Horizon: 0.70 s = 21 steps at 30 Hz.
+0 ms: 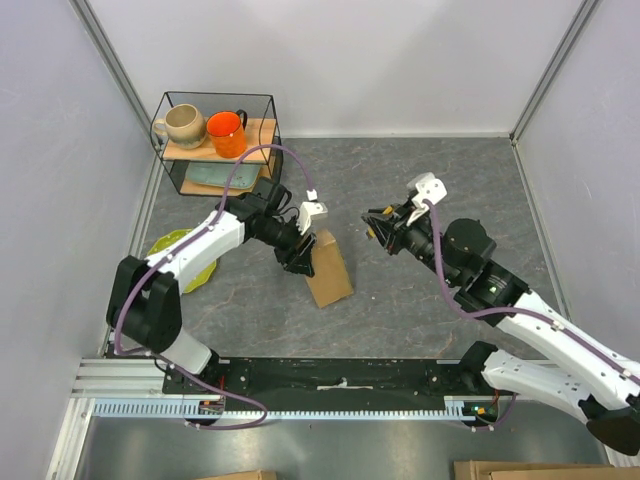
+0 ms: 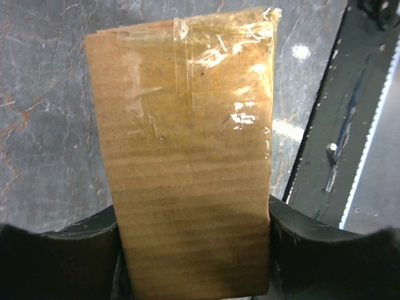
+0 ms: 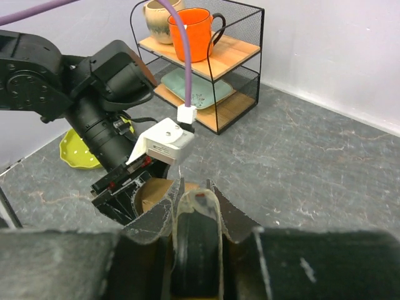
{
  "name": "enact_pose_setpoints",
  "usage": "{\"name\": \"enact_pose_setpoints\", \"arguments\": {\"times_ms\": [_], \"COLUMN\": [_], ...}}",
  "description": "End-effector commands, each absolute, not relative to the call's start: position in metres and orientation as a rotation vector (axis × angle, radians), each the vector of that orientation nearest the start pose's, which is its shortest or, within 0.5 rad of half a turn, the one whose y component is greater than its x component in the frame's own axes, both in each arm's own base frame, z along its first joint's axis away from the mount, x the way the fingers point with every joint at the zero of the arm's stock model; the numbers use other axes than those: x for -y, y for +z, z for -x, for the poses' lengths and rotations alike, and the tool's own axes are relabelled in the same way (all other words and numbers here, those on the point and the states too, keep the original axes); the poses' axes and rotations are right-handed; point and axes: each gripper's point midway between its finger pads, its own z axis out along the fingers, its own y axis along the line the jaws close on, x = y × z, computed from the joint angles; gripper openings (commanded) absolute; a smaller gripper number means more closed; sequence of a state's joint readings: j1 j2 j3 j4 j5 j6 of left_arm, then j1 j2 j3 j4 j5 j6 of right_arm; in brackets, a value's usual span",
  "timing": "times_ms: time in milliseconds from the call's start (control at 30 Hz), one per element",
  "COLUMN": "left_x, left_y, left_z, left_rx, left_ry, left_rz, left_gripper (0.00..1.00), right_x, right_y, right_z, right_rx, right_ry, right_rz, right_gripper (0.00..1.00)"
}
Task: Unpack the express box
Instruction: Cut the express box at the center of the board.
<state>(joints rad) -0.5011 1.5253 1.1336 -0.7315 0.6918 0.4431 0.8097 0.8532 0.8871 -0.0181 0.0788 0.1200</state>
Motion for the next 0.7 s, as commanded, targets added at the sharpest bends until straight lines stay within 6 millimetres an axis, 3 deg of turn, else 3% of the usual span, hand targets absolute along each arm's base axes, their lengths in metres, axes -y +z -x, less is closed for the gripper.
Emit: {"name": "enact_pose_setpoints", "arguments": {"times_ms": [0, 33, 67, 100, 133, 200, 233, 267, 400, 533, 667], "left_x": [0.254, 0.256, 0.258, 0.257, 0.257, 0.257, 0.258, 0.257, 0.260, 0.264, 0.264], "left_y": [0.128, 0.129, 0.133, 0.126, 0.128, 0.125, 0.125, 0.124, 0.119, 0.119, 0.112], "left_z": [-0.224, -0.221, -0.222, -0.224, -0.219, -0.224, -0.223, -0.224, -0.234, -0.229, -0.227], "left_rx": [-2.169, -2.166, -2.161, -2.177, -2.188, -2.187, -2.183, -2.174, -2.180, -2.187, -2.204], "left_ry": [-1.190, -1.237, -1.261, -1.292, -1.355, -1.400, -1.425, -1.422, -1.407, -1.499, -1.536], "left_rz": [-1.364, -1.363, -1.364, -1.366, -1.354, -1.346, -1.340, -1.343, -1.304, -1.254, -1.214], "left_gripper": [0.30, 0.29, 0.28, 0.27, 0.25, 0.23, 0.23, 0.21, 0.19, 0.19, 0.12], "right_x": [-0.255, -0.258, -0.262, -0.263, -0.268, -0.273, -0.276, -0.279, -0.292, -0.298, -0.299], "right_y": [0.358, 0.342, 0.340, 0.350, 0.332, 0.334, 0.326, 0.335, 0.316, 0.312, 0.308], "right_z": [-0.252, -0.255, -0.254, -0.255, -0.258, -0.261, -0.260, -0.256, -0.259, -0.257, -0.260], "right_rx": [-1.393, -1.396, -1.375, -1.297, -1.310, -1.251, -1.243, -1.189, -1.199, -1.172, -1.163], "right_ry": [0.695, 0.680, 0.679, 0.667, 0.650, 0.610, 0.596, 0.600, 0.506, 0.440, 0.396], "right_rz": [0.458, 0.470, 0.471, 0.462, 0.476, 0.465, 0.476, 0.459, 0.499, 0.515, 0.506], "right_gripper": [0.00, 0.00, 0.00, 0.00, 0.00, 0.00, 0.00, 0.00, 0.00, 0.00, 0.00]}}
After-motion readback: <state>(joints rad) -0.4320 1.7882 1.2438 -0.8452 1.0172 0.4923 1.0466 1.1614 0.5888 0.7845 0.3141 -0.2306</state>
